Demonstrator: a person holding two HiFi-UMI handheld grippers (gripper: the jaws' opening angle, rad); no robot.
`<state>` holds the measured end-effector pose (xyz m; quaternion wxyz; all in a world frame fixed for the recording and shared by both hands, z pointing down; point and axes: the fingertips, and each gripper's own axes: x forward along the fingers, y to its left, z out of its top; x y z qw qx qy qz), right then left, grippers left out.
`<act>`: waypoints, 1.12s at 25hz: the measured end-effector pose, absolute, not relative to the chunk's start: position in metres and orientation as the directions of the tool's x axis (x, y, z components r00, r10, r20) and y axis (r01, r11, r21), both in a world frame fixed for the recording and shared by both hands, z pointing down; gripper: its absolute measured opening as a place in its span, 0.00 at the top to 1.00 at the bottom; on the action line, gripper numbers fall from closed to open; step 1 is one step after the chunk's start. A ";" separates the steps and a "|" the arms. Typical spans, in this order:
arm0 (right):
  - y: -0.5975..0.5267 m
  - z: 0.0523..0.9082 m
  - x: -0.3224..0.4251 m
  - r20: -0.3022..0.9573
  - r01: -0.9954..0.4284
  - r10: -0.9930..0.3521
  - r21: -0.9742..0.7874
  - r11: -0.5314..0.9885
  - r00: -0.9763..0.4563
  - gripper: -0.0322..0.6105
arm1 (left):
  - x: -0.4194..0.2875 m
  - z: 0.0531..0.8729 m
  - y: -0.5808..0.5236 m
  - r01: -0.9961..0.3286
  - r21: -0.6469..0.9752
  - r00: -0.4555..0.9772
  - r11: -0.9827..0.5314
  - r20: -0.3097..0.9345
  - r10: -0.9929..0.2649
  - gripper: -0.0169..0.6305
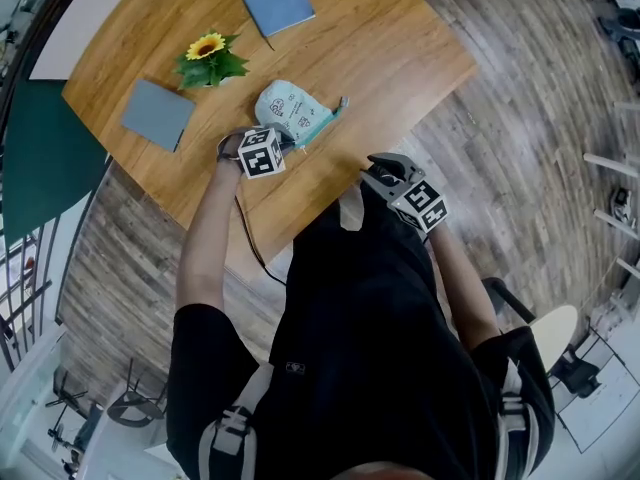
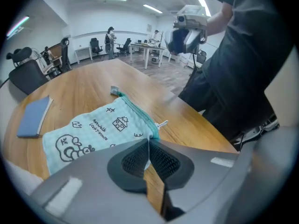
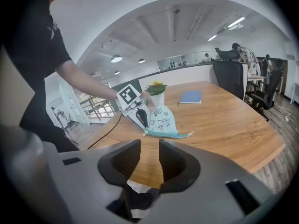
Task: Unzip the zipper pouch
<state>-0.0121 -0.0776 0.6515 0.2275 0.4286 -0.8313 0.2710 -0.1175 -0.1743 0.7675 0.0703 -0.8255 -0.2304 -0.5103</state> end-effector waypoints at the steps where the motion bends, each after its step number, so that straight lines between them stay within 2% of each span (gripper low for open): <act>1: -0.080 0.650 -0.013 0.606 -0.835 -0.593 -0.251 0.489 -0.530 0.75 | -0.116 0.763 -0.175 0.427 0.116 0.400 -0.897 0.865 0.302 0.97; 8: -0.092 0.641 -0.011 0.588 -0.833 -0.610 -0.234 0.501 -0.532 0.76 | -0.107 0.735 -0.179 0.286 0.104 0.541 -0.953 0.803 0.250 0.97; 14: -0.097 0.634 -0.017 0.577 -0.822 -0.608 -0.226 0.523 -0.545 0.76 | -0.106 0.718 -0.179 0.212 0.103 0.606 -0.972 0.767 0.213 0.97; 28: -0.109 0.615 -0.025 0.524 -0.791 -0.611 -0.240 0.563 -0.593 0.76 | -0.090 0.652 -0.179 0.045 0.007 0.746 -0.999 0.665 0.039 0.97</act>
